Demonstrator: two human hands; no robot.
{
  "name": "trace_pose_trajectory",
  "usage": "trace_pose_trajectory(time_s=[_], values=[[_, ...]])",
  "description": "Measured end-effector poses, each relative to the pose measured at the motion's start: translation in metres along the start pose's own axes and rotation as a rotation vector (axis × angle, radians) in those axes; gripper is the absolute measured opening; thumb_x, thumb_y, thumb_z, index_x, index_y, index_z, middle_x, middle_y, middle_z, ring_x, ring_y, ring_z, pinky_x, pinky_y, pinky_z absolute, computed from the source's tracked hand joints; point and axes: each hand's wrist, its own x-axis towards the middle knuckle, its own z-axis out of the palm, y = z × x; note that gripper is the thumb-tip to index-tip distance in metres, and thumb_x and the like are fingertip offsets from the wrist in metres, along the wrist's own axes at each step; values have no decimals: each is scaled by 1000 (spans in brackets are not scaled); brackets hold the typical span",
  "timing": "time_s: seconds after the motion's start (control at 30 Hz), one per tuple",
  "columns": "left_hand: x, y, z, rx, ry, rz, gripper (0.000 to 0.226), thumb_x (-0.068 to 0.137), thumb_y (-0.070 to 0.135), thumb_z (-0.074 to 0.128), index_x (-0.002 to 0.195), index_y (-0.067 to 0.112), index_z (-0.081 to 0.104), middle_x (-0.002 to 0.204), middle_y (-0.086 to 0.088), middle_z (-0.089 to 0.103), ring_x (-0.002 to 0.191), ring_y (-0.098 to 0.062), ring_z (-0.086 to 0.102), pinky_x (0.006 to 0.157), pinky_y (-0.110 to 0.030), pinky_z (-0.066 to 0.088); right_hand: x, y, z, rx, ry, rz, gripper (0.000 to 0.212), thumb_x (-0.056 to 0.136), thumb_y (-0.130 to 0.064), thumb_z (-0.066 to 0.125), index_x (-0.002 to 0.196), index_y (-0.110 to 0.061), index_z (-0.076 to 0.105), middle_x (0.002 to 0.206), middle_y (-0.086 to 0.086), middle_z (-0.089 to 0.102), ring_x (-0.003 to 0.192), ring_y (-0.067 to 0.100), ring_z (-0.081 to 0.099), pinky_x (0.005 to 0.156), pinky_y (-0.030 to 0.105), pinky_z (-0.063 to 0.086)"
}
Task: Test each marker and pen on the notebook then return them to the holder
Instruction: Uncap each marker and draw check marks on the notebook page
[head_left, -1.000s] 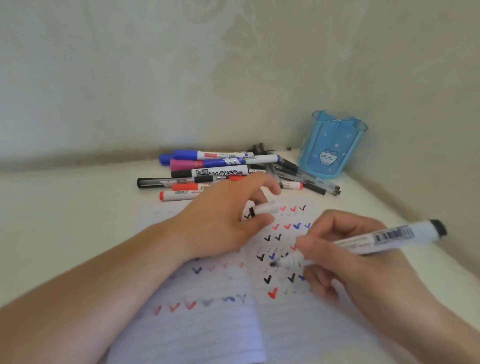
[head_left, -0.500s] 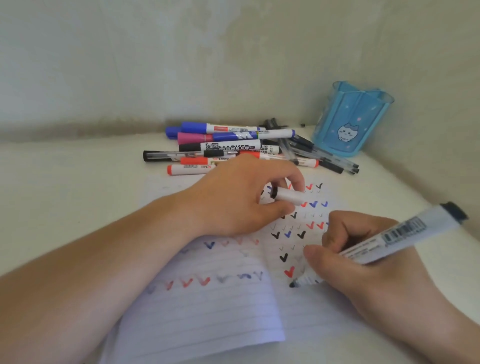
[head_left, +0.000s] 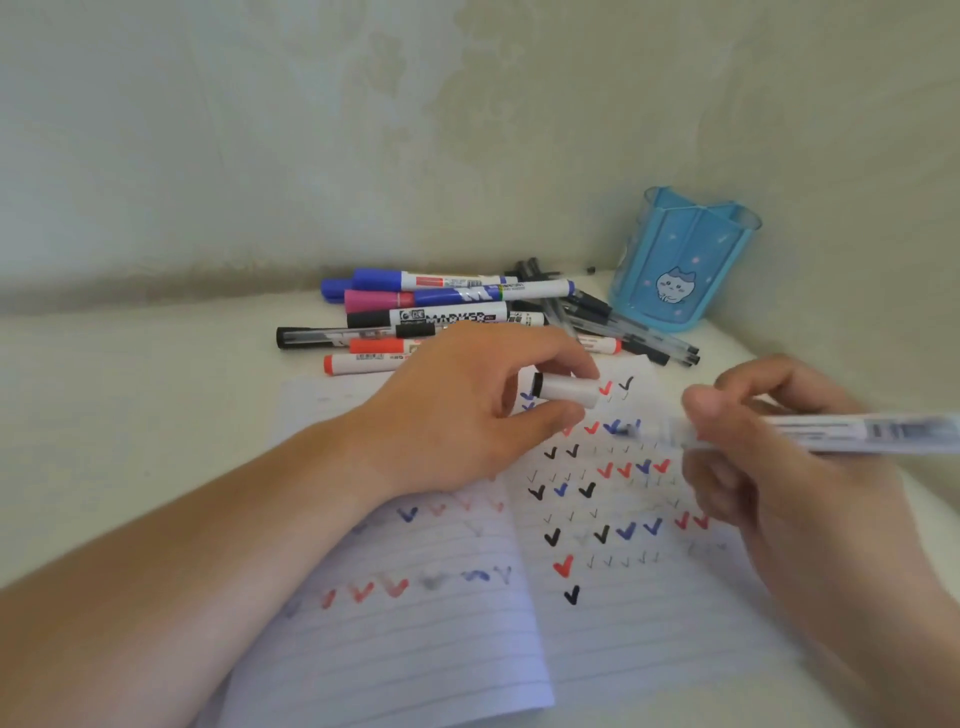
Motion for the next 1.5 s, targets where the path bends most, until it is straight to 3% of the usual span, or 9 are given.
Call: trace_pose_trajectory(time_s=[0.13,0.27,0.6,0.77,0.97,1.13,1.3,1.4,1.5], values=[[2,-2,3,-77,11,-51,25,88,31,69,109,41,61,89,18,68,71,-13,62,67,-25,51,12,6,-14,108,20,57,19,70,-29,66,74,-10,70,62,16,62,51,28,52,41,24,33],[2,-2,2,-101,2,-40,21,91,35,64,112,38,60,100,20,67,75,-5,64,62,-8,38,13,11,-12,85,37,74,22,75,-17,50,72,-13,71,64,19,65,50,29,54,41,25,32],[3,1,2,-100,-24,62,22,95,35,55,111,25,66,79,20,65,66,5,56,57,-3,33,16,7,-17,95,-26,72,15,75,-22,65,77,-7,68,62,18,64,49,32,56,41,28,33],[3,3,3,-103,-51,90,23,96,34,54,111,23,67,80,18,66,66,6,55,56,-3,33,15,5,-14,42,-50,42,30,62,-39,73,78,-14,72,70,17,70,49,31,58,41,25,35],[5,9,4,-192,-10,87,21,100,30,48,105,21,66,67,17,56,55,-5,52,53,-28,45,12,6,-3,49,-73,-10,20,71,-30,67,83,-15,75,77,21,72,54,34,67,39,26,41],[6,18,5,-253,-12,88,18,98,29,48,100,24,65,55,18,49,48,-3,46,51,-17,38,9,8,-1,132,-91,-30,24,72,-35,71,85,-15,74,77,22,73,68,35,72,50,25,48],[2,19,5,-295,-51,73,21,98,29,49,99,18,67,53,18,50,45,-2,46,48,-15,36,6,4,1,-15,-58,-114,18,76,-25,66,82,-10,74,72,16,74,62,29,72,53,25,52],[1,14,2,-239,-63,97,22,97,33,52,100,18,68,60,22,52,50,0,47,51,-13,35,8,4,-3,-46,-171,-122,12,83,-21,67,88,-14,75,75,14,74,64,27,72,55,29,51],[5,5,2,-129,15,83,22,94,44,51,106,32,65,71,23,59,62,-2,55,56,-7,37,20,3,-20,4,-153,-117,39,78,-53,71,93,-18,77,77,16,74,65,28,67,59,31,48]])
